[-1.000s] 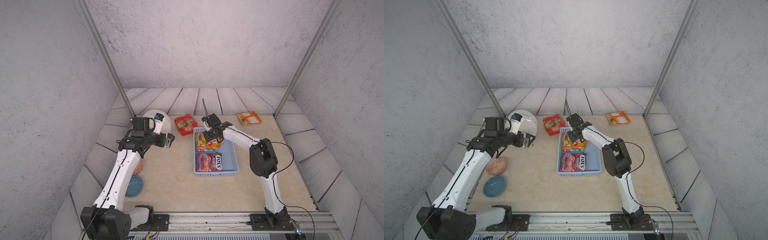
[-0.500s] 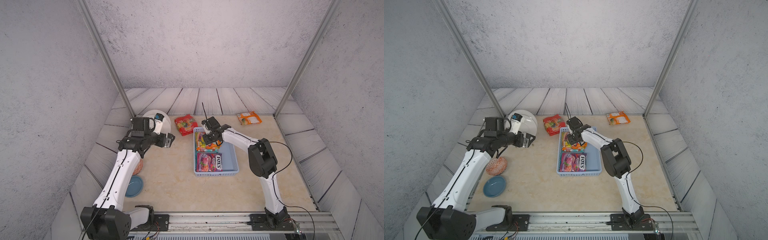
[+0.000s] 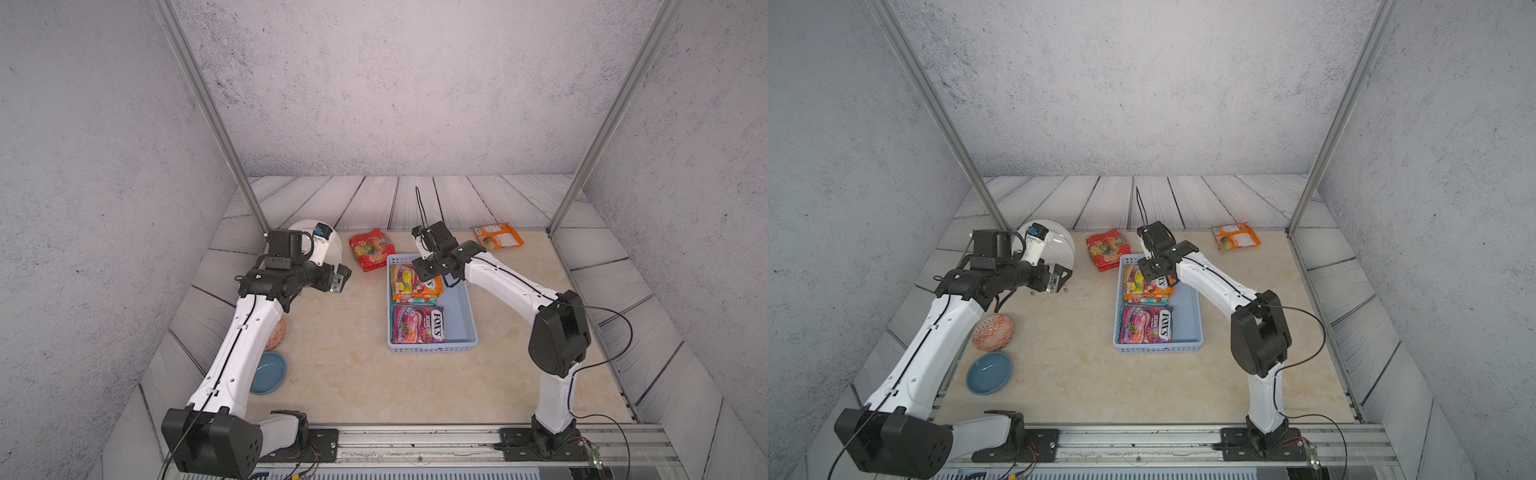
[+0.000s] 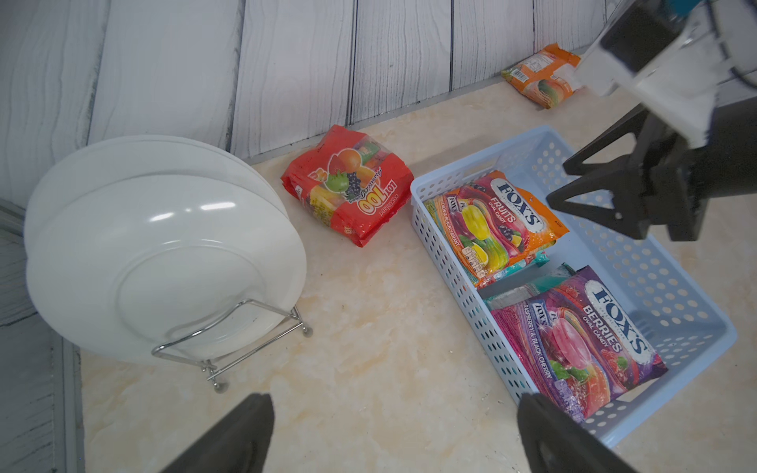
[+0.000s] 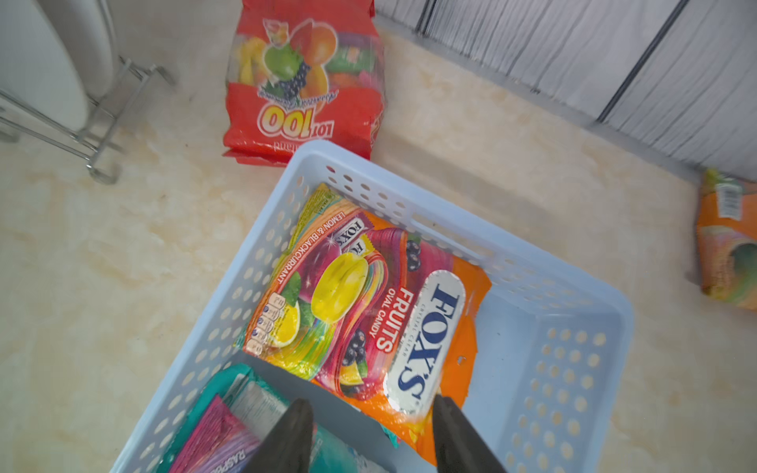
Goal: Put the candies in the basket
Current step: Place the candy in the basket, then pick up the candy at the center of the board.
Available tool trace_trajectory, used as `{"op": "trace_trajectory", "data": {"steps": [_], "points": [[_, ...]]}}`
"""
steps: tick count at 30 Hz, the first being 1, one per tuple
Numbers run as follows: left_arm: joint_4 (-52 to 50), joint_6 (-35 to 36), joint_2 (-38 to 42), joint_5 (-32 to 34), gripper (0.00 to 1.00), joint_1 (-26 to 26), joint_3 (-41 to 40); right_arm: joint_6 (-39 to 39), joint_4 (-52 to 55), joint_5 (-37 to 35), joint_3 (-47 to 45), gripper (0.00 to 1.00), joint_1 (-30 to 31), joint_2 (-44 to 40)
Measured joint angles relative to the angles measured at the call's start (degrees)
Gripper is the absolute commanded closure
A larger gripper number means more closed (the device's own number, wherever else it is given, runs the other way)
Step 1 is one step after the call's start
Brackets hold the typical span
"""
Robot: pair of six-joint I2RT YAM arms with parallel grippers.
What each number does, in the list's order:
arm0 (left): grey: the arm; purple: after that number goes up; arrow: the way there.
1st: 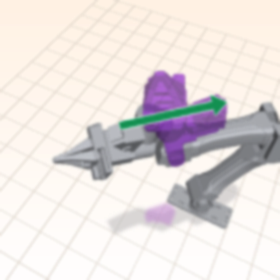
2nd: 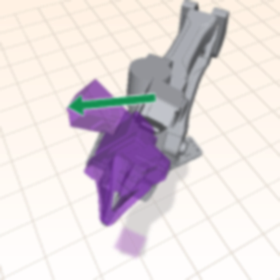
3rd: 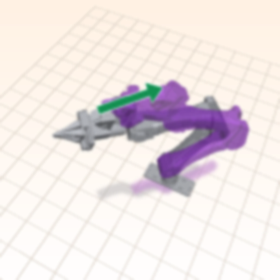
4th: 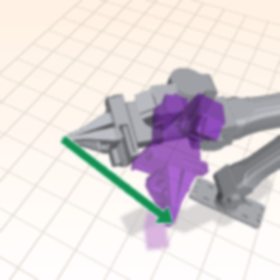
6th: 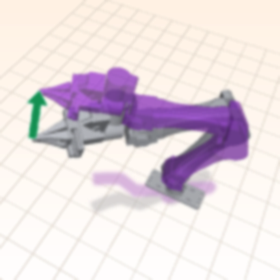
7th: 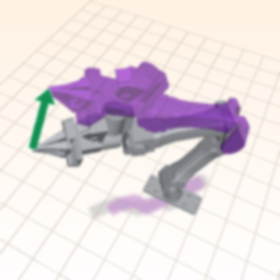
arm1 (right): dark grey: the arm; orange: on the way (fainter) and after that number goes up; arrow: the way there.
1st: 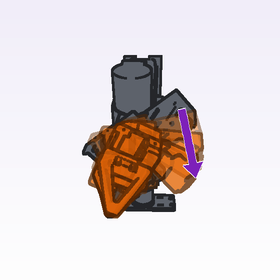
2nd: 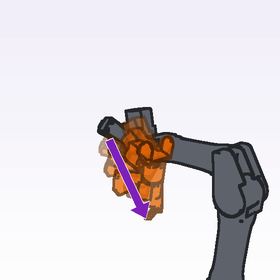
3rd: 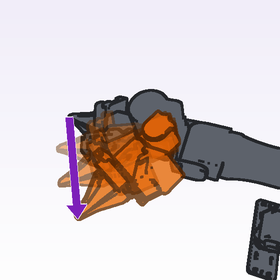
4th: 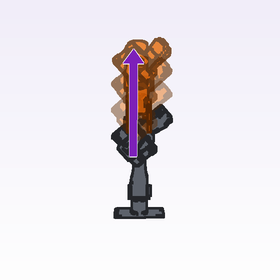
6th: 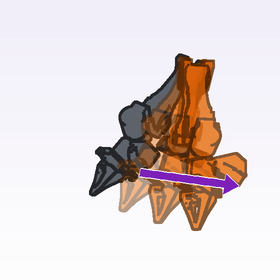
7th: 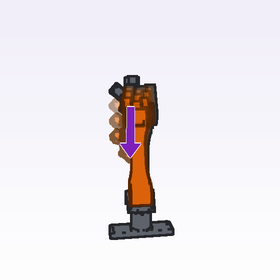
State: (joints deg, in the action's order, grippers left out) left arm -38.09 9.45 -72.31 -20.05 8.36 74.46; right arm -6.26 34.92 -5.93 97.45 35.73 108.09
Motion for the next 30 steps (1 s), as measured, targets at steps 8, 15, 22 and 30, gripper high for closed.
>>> {"op": "trace_trajectory", "data": {"steps": [8, 15, 22, 30], "points": [[-2.45, 3.91, -3.93, 3.02, 0.02, 1.68, 5.79, 3.52, -1.25, -6.67, -12.92, 0.39, 0.00, -15.06], [-4.68, 9.07, -9.46, 5.90, 0.02, 2.78, 11.69, 7.26, -5.09, -11.63, -26.84, 0.33, -0.31, -28.79], [-6.86, 14.99, -16.22, 7.58, 0.01, 2.93, 17.99, 9.66, -8.20, -15.67, -38.53, 0.31, -0.74, -41.35], [-8.41, 22.80, -22.36, 7.72, 0.02, 3.45, 22.67, 13.44, -12.76, -18.32, -51.39, 0.16, -1.05, -52.72]]}}
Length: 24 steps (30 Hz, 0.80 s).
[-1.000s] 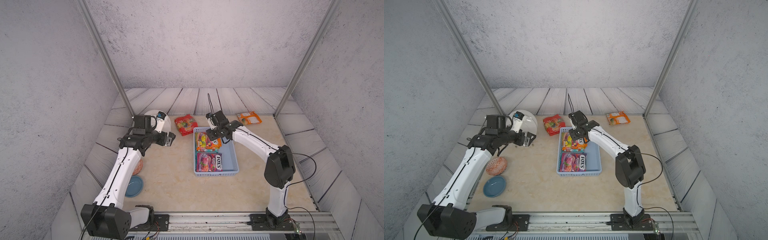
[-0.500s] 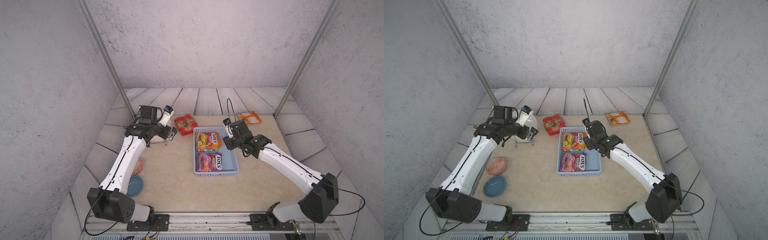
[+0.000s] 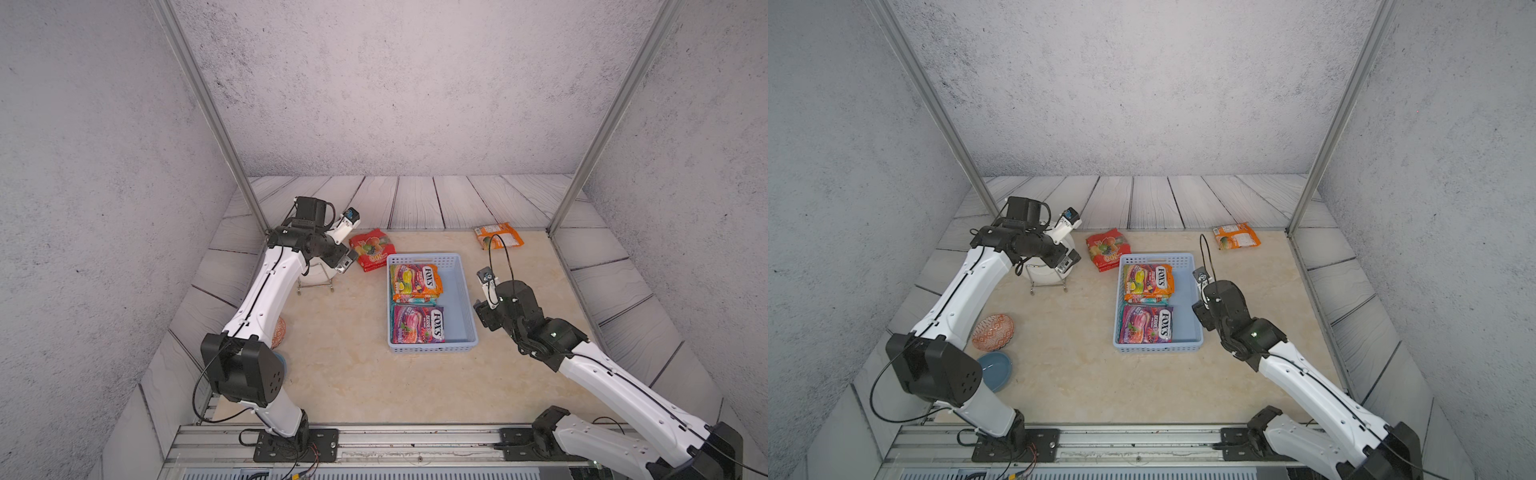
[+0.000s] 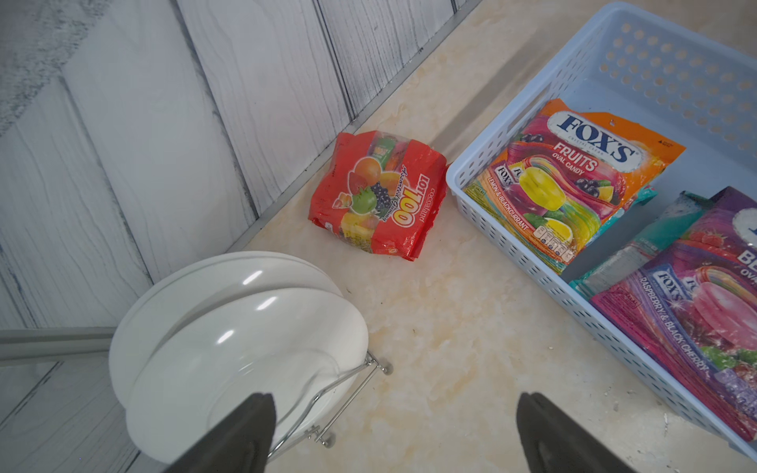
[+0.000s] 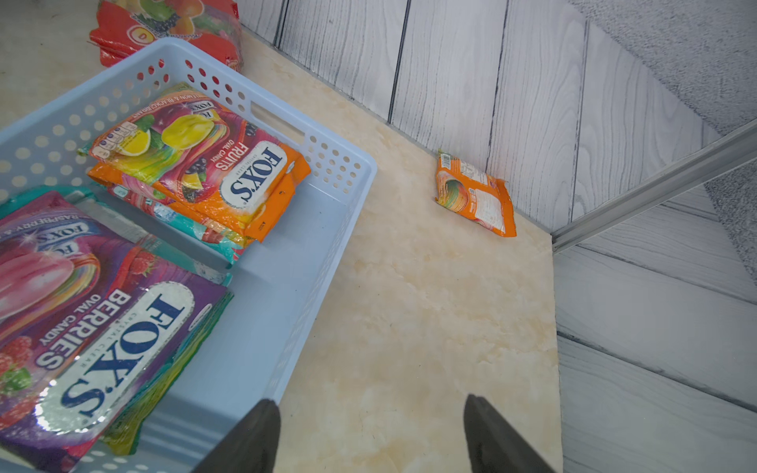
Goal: Put the candies in the basket
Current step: Pick up the candy at the center of the board.
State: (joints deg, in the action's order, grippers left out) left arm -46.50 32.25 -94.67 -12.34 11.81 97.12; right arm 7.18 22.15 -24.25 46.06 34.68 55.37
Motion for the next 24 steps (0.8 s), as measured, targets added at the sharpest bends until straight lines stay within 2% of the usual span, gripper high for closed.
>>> {"op": "trace_trajectory", "data": {"steps": [5, 12, 19, 24], "points": [[-1.57, 5.51, -3.87, -0.50, 0.01, 0.35, 2.05, 3.50, -4.94, 0.04, -8.92, 0.01, 0.00, -8.07], [-3.23, 11.65, -11.04, 1.11, 0.01, 1.57, 9.20, 6.56, -11.56, -0.09, -17.31, 0.01, 0.00, -18.86], [-4.96, 12.96, -22.25, 3.21, 0.00, 2.03, 20.26, 9.14, -17.07, -0.55, -18.80, 0.01, 0.00, -20.09], [-6.05, 15.58, -28.76, 4.72, 0.00, 2.62, 24.68, 10.25, -19.19, -1.07, -19.45, 0.01, 0.00, -20.39]]}}
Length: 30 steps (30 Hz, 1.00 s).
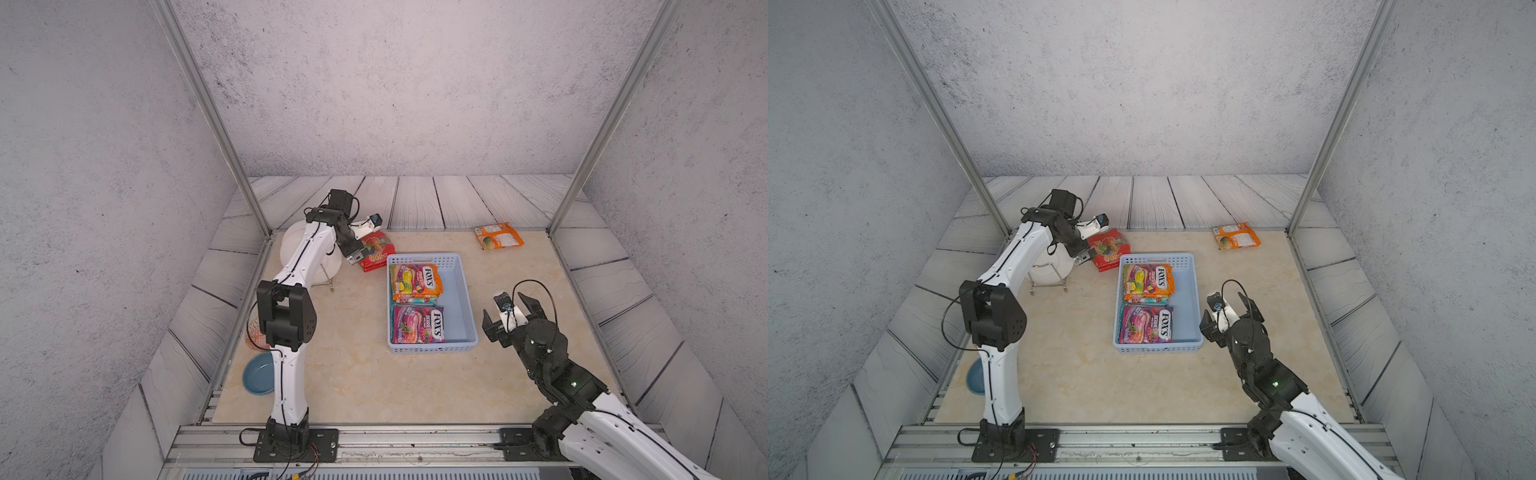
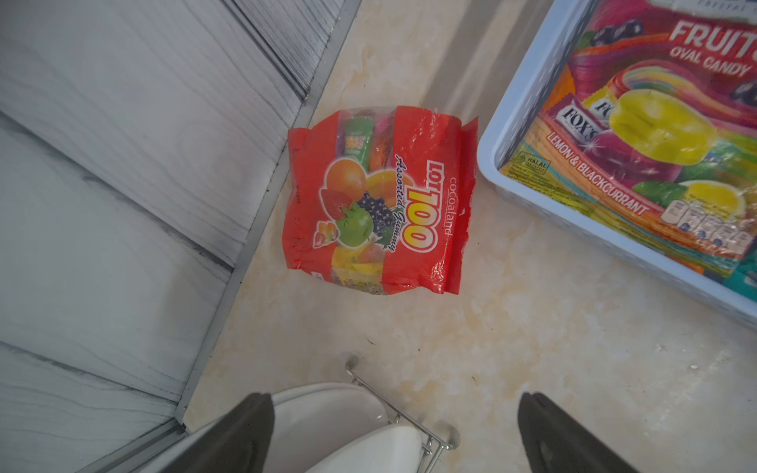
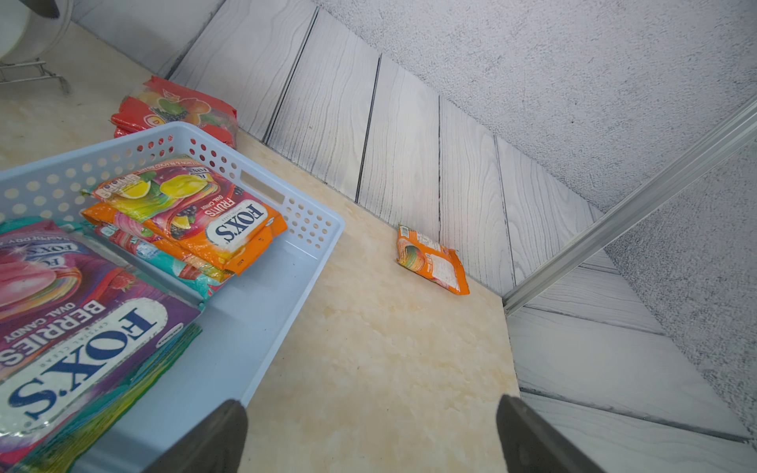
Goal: Put the candies in the basket
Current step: Pick up the candy at the center of the board.
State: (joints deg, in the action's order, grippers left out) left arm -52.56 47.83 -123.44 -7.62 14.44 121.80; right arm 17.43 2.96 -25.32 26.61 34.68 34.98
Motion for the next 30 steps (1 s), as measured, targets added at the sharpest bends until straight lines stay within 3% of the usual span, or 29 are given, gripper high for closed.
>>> {"op": "trace_trajectory", "data": {"steps": [11, 22, 26, 30], "points": [[-0.85, 12.35, -8.79, 5.42, 0.01, 2.78, 2.58, 1.36, -1.95, -0.81, -0.55, 0.01, 0.00, 0.00], [1.29, 16.44, -17.29, 7.41, 0.03, 3.02, 9.20, 1.68, -2.62, -0.96, -1.01, 0.01, -0.13, 0.02], [2.51, 16.92, -19.41, 7.58, 0.11, 3.45, 10.29, 1.84, -2.82, -1.36, -1.11, 0.01, -0.26, -0.07], [4.13, 17.88, -21.88, 7.48, 0.29, 3.76, 11.47, 1.90, -2.82, -1.36, -1.20, 0.01, -0.33, -0.11]]}}
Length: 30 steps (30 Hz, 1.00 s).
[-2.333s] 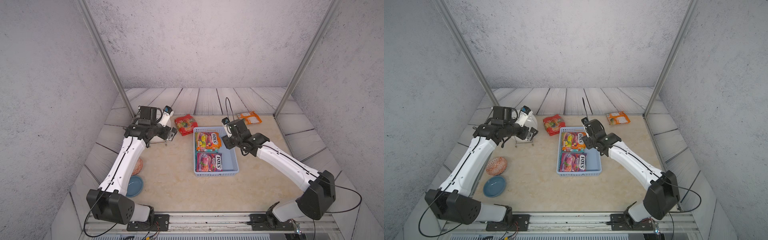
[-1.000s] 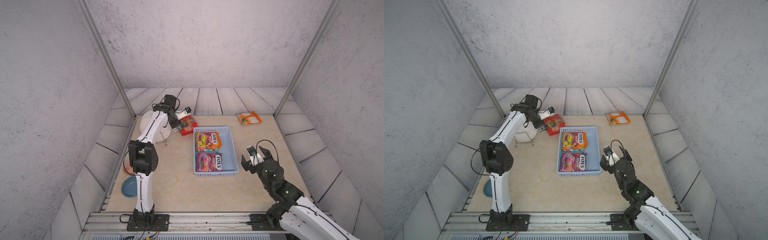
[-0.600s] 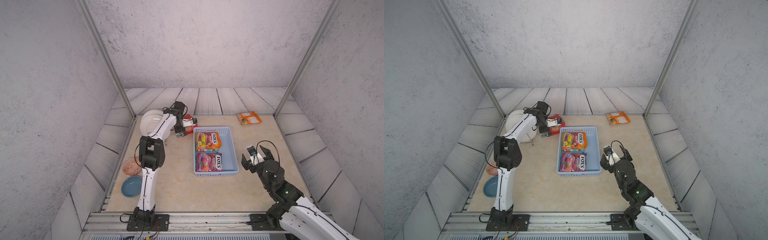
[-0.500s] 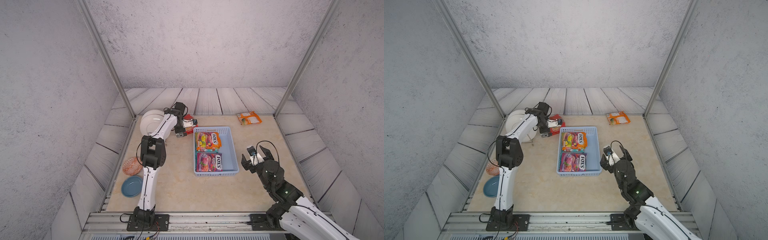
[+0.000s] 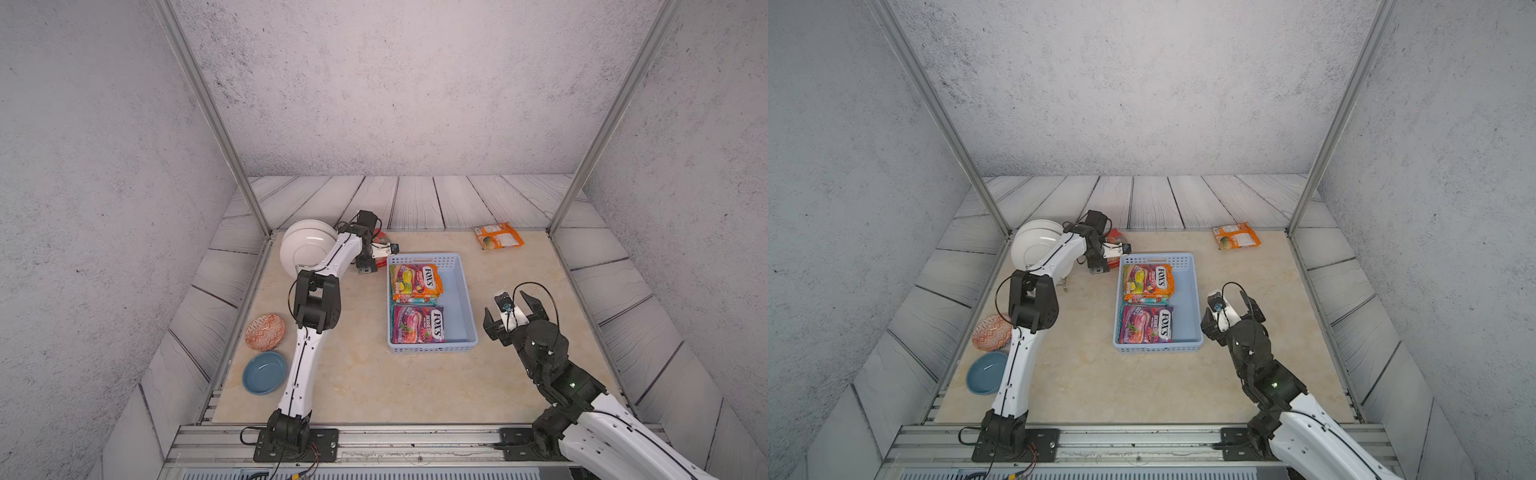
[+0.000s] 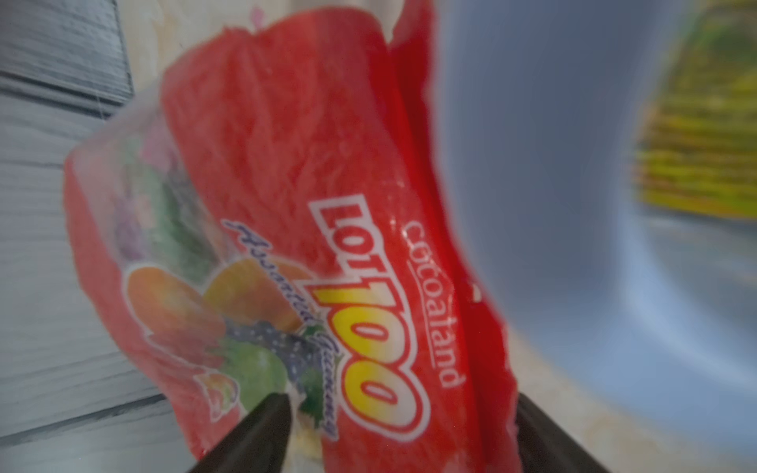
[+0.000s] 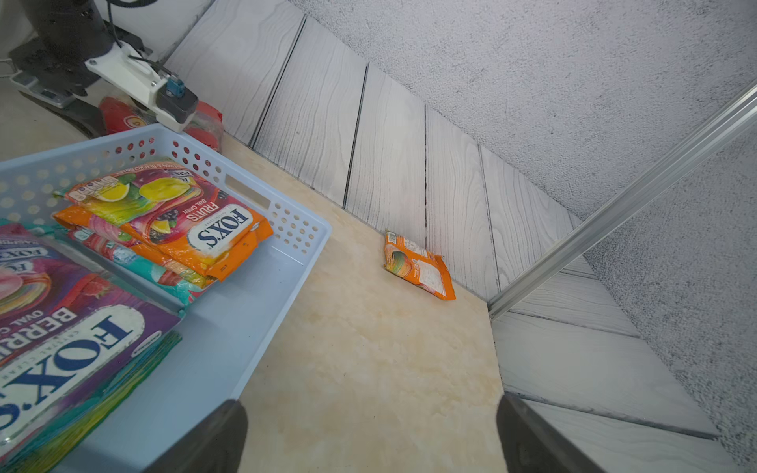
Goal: Put the candies in the basket
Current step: Pick up the candy at the center of the board.
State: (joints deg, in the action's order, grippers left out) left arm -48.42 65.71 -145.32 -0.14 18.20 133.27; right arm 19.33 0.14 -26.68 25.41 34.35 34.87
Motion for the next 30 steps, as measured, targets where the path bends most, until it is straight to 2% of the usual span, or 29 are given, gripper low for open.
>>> {"op": "trace_trajectory", "data": {"steps": [7, 9, 19, 30], "points": [[1.38, -1.29, -0.28, 0.42, 0.91, 0.20, 1.51, 0.22, -0.04, -0.26, -0.04, 0.01, -0.09, -0.17], [1.75, -2.67, -0.48, 0.59, 0.98, 0.20, 2.19, 0.24, -0.04, -0.33, -0.04, 0.01, -0.17, -0.24], [3.04, -17.09, -1.81, -0.11, 1.00, -0.42, 11.76, 0.26, -0.37, -0.46, -0.15, 0.01, -0.46, -0.24], [0.57, -33.29, 1.73, 1.03, 1.00, -0.57, 14.08, 0.22, -0.42, -0.17, -0.48, 0.01, -0.57, -0.11]]}}
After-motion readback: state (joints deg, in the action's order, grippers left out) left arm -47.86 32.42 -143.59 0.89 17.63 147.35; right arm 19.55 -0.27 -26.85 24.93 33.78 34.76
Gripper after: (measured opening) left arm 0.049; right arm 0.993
